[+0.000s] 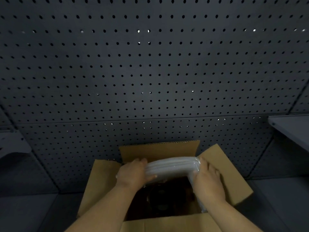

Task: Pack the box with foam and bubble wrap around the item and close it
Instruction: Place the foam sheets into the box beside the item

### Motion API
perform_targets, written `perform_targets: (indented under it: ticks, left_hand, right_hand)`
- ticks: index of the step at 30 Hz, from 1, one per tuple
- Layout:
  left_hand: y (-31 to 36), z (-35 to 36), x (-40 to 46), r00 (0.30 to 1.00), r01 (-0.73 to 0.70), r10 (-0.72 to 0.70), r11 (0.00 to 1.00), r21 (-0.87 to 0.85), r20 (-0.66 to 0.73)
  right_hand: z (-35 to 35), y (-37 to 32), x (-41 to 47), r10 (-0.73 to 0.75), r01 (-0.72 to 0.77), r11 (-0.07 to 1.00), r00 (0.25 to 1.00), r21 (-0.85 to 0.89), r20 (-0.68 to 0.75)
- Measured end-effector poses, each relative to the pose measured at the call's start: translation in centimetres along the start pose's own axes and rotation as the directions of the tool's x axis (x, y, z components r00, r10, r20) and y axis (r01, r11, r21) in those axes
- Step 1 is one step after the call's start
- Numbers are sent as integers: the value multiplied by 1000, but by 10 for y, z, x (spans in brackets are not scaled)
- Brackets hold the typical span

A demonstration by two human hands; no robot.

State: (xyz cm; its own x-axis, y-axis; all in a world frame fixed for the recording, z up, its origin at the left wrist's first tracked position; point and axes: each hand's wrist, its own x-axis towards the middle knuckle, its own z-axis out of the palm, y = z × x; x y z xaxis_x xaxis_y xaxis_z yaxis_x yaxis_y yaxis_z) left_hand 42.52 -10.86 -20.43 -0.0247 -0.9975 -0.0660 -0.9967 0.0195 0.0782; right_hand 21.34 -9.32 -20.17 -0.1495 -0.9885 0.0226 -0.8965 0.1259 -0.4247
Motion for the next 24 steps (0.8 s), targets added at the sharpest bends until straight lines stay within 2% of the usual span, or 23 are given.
perform_targets:
  ticks: [9,14,18,24]
  left_hand:
    - [1,17,10,1000,12,-11,1000,-23,12]
    - [2,29,12,1000,5,-5,1000,-13,-7]
    - [1,34,12,1000,1,-1,1000,12,-19]
    - [9,43,3,992,-24,29,999,46,-122]
  right_hand:
    - [23,4,12,-43,40,996,999,-80,-29]
    - [27,8,9,-117,123,986,991,-108,64]
    - [27,9,11,-132,139,984,989,-114,69]
    - [31,10,13,-115,120,990,991,-71,61]
